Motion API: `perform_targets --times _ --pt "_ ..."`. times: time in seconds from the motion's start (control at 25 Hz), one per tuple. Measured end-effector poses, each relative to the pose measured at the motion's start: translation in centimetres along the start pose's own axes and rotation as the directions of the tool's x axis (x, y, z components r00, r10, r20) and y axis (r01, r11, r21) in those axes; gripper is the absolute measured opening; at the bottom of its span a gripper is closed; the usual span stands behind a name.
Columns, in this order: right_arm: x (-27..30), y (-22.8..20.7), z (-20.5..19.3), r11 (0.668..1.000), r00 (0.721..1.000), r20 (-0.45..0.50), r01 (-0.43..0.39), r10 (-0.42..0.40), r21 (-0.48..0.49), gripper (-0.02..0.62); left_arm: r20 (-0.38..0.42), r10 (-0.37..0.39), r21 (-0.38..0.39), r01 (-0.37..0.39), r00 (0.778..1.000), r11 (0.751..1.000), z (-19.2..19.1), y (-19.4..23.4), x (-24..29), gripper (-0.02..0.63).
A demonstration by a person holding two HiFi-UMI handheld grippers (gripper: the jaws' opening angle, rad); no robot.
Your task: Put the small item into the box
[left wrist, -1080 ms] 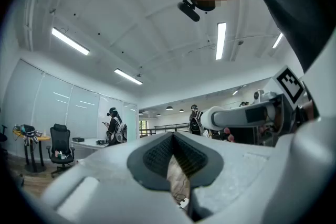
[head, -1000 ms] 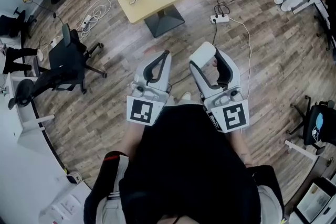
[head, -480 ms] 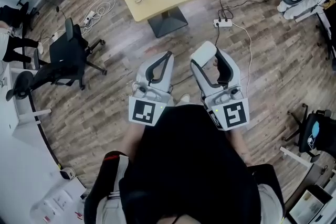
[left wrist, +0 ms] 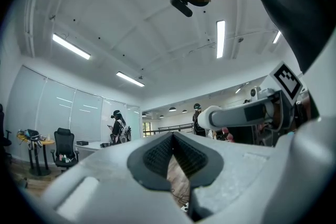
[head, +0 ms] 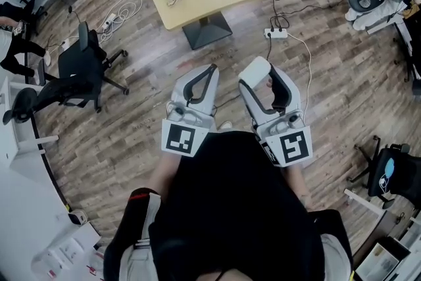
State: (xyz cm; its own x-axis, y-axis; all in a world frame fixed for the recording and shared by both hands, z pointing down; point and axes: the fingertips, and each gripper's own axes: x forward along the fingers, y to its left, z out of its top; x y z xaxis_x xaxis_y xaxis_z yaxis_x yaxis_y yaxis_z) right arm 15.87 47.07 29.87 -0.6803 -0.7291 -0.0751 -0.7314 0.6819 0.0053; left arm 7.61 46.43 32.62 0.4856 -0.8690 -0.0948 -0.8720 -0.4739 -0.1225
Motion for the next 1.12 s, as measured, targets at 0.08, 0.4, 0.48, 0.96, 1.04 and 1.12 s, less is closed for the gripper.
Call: perform_targets --times 0.08,0.4,0.48,0.96,1.04,1.12 --pt "0.2 -0.3 -0.1 1.0 1.0 0.0 -0.004 0.004 0.01 0.276 -0.003 0.005 -0.005 -0.005 1.0 1.0 -0.1 0.2 0.3 0.002" --pt "1.6 -2.1 -0.8 1.0 1.0 -0.01 -0.001 0.001 0.015 0.276 -0.008 0.0 -0.013 0.0 1.0 1.0 -1.1 1.0 2.6 0.002" --pt "2.1 -3.0 -1.1 1.0 1.0 -0.017 0.008 -0.007 0.022 0.276 -0.006 -0.007 -0.008 0.006 1.0 1.0 -1.3 1.3 3.4 0.002" --pt "8.5 -8.7 -1.7 0.999 0.999 -0.012 0.041 -0.04 0.029 0.277 -0.013 -0.029 -0.035 0.028 1.0 0.999 -3.0 6.0 10.8 0.002" --pt "10.1 -9.7 -1.8 0.998 0.999 -0.014 0.051 -0.051 0.035 0.278 -0.02 -0.045 -0.04 0.044 0.999 0.998 -3.4 6.9 12.3 0.002" --pt "11.5 -10.6 -1.8 0.997 0.998 -0.012 0.063 -0.062 0.042 0.276 -0.025 -0.064 -0.042 0.062 0.998 0.997 -3.6 7.9 13.8 0.002"
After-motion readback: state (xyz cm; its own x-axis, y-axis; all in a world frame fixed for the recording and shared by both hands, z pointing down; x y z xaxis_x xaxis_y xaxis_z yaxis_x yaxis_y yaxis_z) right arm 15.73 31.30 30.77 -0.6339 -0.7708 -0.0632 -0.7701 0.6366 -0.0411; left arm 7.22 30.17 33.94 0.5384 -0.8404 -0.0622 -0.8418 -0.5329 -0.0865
